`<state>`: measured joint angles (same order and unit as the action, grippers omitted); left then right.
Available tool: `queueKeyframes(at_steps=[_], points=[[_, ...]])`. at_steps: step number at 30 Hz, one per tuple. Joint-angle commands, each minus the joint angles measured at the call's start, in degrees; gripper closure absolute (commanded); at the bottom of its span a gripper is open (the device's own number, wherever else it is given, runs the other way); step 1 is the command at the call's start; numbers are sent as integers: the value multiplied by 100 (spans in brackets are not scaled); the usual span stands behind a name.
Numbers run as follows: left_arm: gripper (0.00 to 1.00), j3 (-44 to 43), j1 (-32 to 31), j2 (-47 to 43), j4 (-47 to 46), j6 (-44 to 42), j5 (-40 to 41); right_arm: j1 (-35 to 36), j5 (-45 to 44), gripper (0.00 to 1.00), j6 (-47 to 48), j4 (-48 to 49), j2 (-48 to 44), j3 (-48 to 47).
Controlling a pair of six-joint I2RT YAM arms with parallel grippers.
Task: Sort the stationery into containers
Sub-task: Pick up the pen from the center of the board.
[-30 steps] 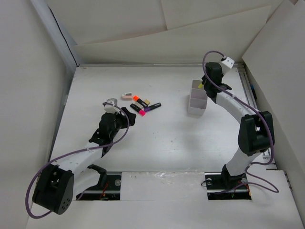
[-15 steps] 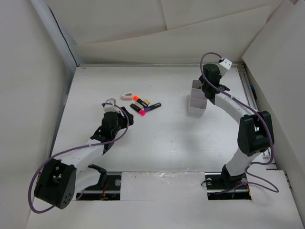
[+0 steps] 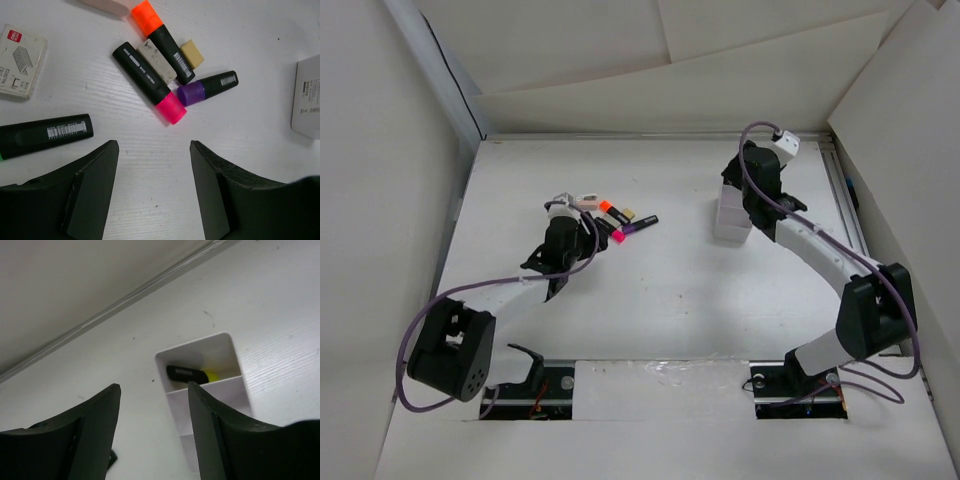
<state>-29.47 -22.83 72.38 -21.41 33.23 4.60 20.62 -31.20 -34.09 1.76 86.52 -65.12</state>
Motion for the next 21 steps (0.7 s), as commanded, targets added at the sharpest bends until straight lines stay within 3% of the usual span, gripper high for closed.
queueKeyframes(at_steps=[1,7,12,21], points=[[45,-480,-11,328,198,297,190,188,447,37,-89,132,-346,167],[45,-1323,-749,1137,751,464,1095,548,896,35,-89,-61,-671,483],[49,-1587,-749,1936,804,719,1263,601,1361,35,-89,-167,-996,658],[52,-1843,-802,2526,752,1062,1553,654,1547,35,-89,-220,-1287,878]])
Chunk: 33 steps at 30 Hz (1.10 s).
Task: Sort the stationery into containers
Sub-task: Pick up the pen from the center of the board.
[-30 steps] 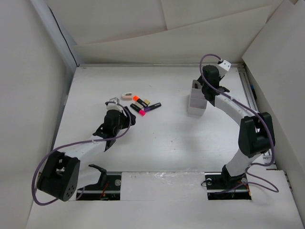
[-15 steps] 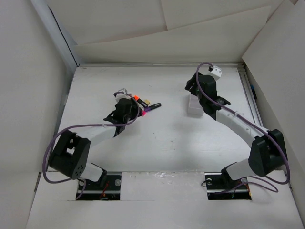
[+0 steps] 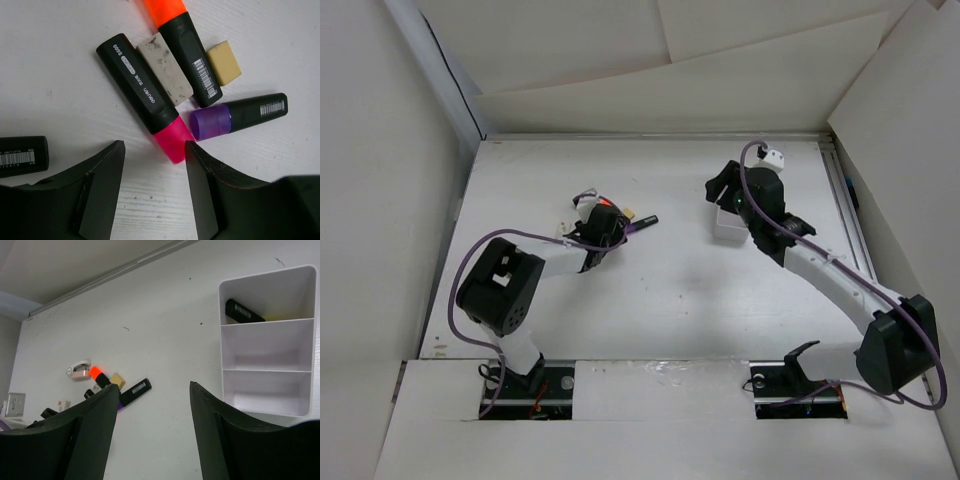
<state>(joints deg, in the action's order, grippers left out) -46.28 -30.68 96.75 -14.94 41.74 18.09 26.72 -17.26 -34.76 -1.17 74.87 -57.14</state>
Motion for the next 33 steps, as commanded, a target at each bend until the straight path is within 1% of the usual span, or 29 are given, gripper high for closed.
queueKeyframes(at_steps=[1,4,8,11,14,16,17,20,21,23,24,25,27,28,31,33], points=[[52,-223,-17,142,105,212,204,44,213,35,-22,73,-122,81],[52,-285,-70,204,236,212,326,44,275,35,-22,73,-122,81],[52,-583,-184,554,605,212,573,97,337,35,-22,73,-175,81],[52,-776,-237,635,834,212,783,97,398,35,-74,73,-236,81],[53,-1031,-386,775,1193,212,1161,97,460,34,-74,73,-341,81],[57,-1146,-457,854,1361,212,1224,97,460,34,-74,73,-342,133],[62,-1146,-457,854,1362,212,1224,27,460,34,-74,73,-402,133],[70,-892,-457,784,1301,274,1163,-105,609,34,-74,73,-456,186],[75,-822,-457,706,1301,274,1162,-106,688,33,-74,73,-525,186],[80,-577,-457,556,1248,335,1110,-237,776,33,-74,73,-587,248],[82,-488,-457,486,1248,335,1109,-237,846,30,-74,73,-588,248],[88,-400,-457,416,1248,335,1057,-237,847,29,-74,73,-588,248],[92,-101,-509,135,1151,335,986,-290,1013,25,-74,73,-588,248],[93,-22,-510,29,1082,335,986,-290,1101,20,-74,73,-475,248],[99,207,-677,-419,1081,335,1127,-290,1698,16,-22,73,-159,108],[100,382,-799,-795,1081,274,1127,-290,2040,15,-22,73,35,19]])
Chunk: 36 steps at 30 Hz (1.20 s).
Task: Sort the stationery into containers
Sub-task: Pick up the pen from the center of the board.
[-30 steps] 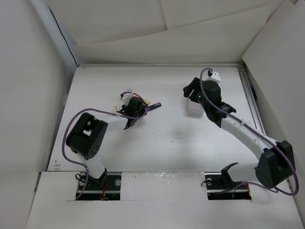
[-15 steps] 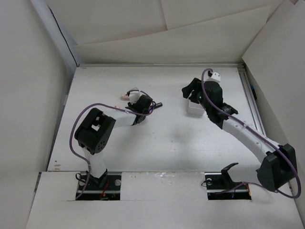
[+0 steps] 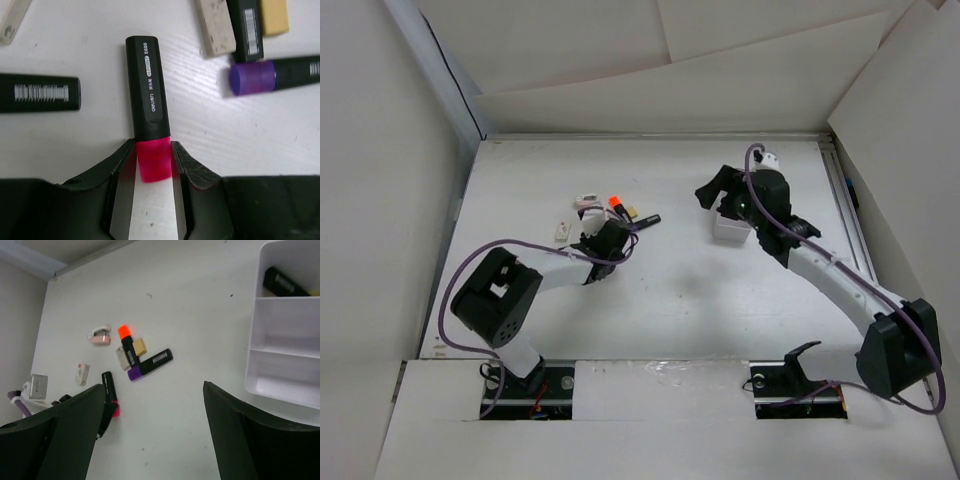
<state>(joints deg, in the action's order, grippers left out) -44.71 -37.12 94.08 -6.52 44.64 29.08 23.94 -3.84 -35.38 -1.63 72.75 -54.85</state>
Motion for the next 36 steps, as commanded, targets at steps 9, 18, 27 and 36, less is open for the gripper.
queueKeyframes(at_steps=[9,18,27,36], points=[[100,1130,-155,-2139,-840,-659,-701,356,1604,16,-65,294,749,-614],[100,1623,-155,-3150,-1756,-1309,-1765,1129,1860,17,-146,664,1232,-869],[100,2115,-155,-3844,-2335,-1836,-2530,1253,2124,15,-268,857,1742,-1308],[100,2335,-155,-4011,-2616,-1951,-2996,1306,2475,26,-435,989,2208,-1467]])
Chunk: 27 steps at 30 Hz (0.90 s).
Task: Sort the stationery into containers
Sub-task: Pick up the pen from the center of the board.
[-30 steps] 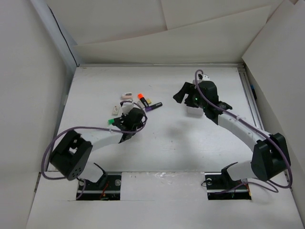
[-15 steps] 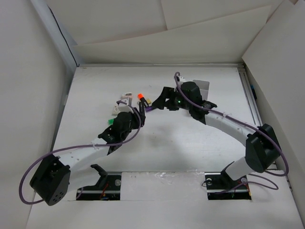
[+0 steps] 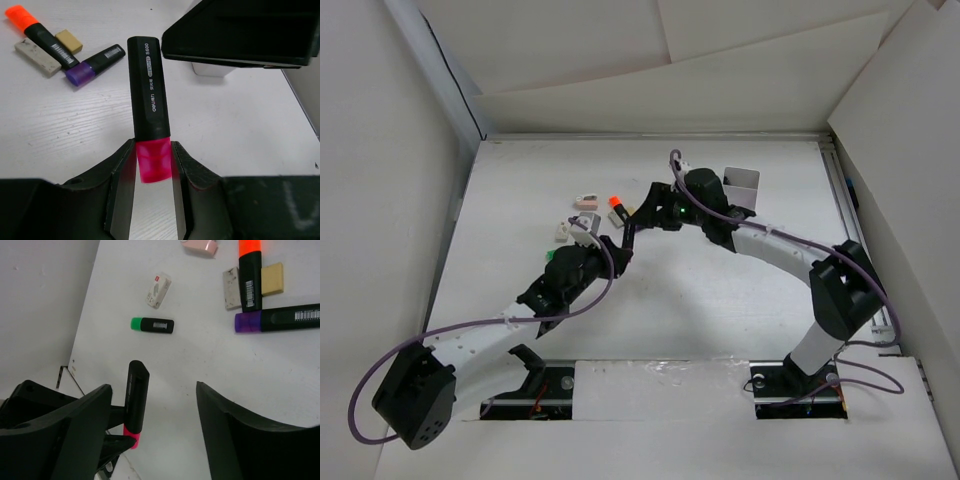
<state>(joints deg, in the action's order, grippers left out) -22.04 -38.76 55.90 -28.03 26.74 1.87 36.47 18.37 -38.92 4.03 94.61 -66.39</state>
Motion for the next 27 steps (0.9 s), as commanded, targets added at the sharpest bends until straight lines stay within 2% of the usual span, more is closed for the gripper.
queueKeyframes(at_steps=[1,3,4,10,11,16,18,22,25,27], points=[[100,69,9,-193,-466,-161,-344,53,307,30,-81,423,84,-313],[100,69,9,-141,-466,-213,-494,53,360,34,-81,476,146,-365],[100,69,9,-141,-519,-213,-494,53,360,40,-81,476,198,-366],[100,69,9,-36,-625,-213,-679,53,474,59,-133,537,304,-366],[100,69,9,-35,-625,-213,-679,53,474,69,-134,537,356,-366],[95,69,9,17,-677,-213,-679,53,474,93,-186,660,357,-313],[90,69,9,18,-677,-213,-618,53,413,97,-186,660,226,-261],[72,8,9,18,-677,-213,-565,-131,264,100,-186,660,85,-147],[50,7,9,-149,-730,-213,-565,-377,184,100,-186,660,-47,-94],[41,121,9,-360,-792,-213,-408,-665,71,100,-186,660,-127,-41]])
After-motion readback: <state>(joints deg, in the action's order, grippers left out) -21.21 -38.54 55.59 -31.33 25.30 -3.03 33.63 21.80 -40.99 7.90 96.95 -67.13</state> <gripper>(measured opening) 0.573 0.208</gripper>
